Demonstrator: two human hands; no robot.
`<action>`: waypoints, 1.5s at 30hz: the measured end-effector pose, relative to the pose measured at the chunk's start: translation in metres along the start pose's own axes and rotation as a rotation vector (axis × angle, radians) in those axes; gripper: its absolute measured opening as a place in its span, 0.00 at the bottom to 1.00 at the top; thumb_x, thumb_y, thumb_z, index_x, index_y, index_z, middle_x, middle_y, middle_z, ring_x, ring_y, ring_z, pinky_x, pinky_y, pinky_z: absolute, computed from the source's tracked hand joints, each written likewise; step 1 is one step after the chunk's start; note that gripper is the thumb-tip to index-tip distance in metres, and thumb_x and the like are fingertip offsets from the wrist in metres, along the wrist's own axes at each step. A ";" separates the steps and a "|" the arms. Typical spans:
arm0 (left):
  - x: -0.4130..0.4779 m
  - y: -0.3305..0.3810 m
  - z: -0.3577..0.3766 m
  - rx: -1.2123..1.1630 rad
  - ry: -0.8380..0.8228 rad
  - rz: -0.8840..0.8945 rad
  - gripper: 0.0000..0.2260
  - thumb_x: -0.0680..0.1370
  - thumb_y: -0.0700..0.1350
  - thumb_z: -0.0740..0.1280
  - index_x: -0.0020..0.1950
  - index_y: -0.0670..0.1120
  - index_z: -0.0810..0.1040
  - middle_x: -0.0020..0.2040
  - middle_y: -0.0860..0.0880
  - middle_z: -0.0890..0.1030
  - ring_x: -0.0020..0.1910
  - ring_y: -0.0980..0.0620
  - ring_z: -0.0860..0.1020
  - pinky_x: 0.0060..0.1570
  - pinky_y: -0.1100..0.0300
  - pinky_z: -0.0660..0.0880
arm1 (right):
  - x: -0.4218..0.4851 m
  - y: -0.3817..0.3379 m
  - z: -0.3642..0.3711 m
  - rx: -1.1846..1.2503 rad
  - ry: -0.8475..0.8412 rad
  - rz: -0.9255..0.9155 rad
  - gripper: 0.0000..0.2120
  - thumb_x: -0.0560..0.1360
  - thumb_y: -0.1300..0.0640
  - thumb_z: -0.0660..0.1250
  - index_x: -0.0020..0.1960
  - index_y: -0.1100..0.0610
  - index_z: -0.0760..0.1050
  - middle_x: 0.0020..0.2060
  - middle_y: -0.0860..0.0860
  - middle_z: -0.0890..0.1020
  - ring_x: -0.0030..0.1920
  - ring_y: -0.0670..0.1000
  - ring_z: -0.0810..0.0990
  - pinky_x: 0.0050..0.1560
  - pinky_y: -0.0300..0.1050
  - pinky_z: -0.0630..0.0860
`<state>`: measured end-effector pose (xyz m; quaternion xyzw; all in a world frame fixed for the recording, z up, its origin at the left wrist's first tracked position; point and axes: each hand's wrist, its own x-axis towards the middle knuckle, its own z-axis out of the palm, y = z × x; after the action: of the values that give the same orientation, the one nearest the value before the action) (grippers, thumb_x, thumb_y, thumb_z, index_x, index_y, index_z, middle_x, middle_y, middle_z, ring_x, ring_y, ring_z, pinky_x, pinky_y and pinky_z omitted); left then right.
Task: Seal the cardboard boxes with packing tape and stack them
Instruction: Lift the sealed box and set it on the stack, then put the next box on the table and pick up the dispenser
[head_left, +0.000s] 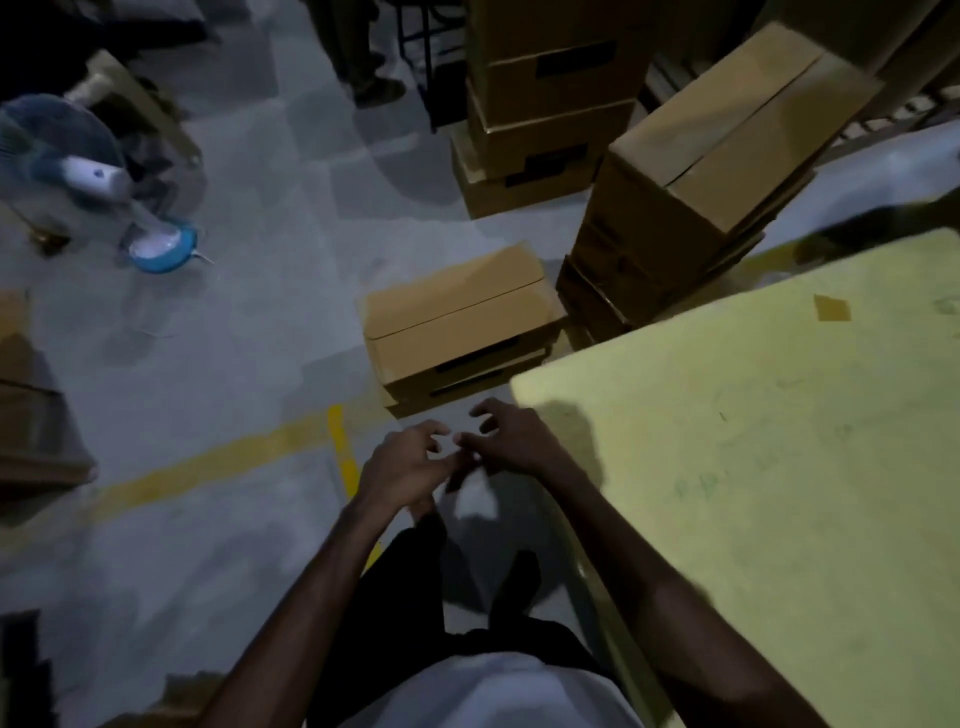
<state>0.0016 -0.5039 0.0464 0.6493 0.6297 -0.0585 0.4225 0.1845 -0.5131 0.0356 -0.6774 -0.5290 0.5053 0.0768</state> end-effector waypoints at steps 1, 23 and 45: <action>0.022 -0.002 -0.010 -0.007 -0.008 -0.003 0.29 0.72 0.73 0.65 0.67 0.59 0.78 0.59 0.55 0.84 0.52 0.52 0.84 0.49 0.53 0.82 | 0.025 -0.007 0.000 0.010 -0.019 0.015 0.28 0.76 0.39 0.72 0.69 0.53 0.75 0.59 0.55 0.83 0.55 0.55 0.84 0.58 0.56 0.81; 0.597 -0.146 -0.063 0.284 -0.107 0.053 0.34 0.79 0.57 0.71 0.80 0.46 0.64 0.76 0.41 0.69 0.72 0.36 0.70 0.65 0.40 0.72 | 0.524 0.062 0.093 0.939 0.414 1.046 0.53 0.74 0.43 0.75 0.84 0.56 0.44 0.82 0.56 0.55 0.79 0.62 0.60 0.72 0.58 0.68; 0.570 -0.075 -0.122 0.133 0.218 0.016 0.43 0.67 0.76 0.71 0.62 0.41 0.67 0.54 0.41 0.79 0.50 0.39 0.80 0.43 0.49 0.74 | 0.479 0.010 0.014 1.171 0.771 0.736 0.43 0.70 0.41 0.75 0.79 0.40 0.59 0.66 0.45 0.78 0.64 0.56 0.77 0.68 0.58 0.74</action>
<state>-0.0057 -0.0014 -0.2577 0.6834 0.6614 -0.0260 0.3078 0.1463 -0.1428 -0.2667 -0.7855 0.1449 0.4241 0.4269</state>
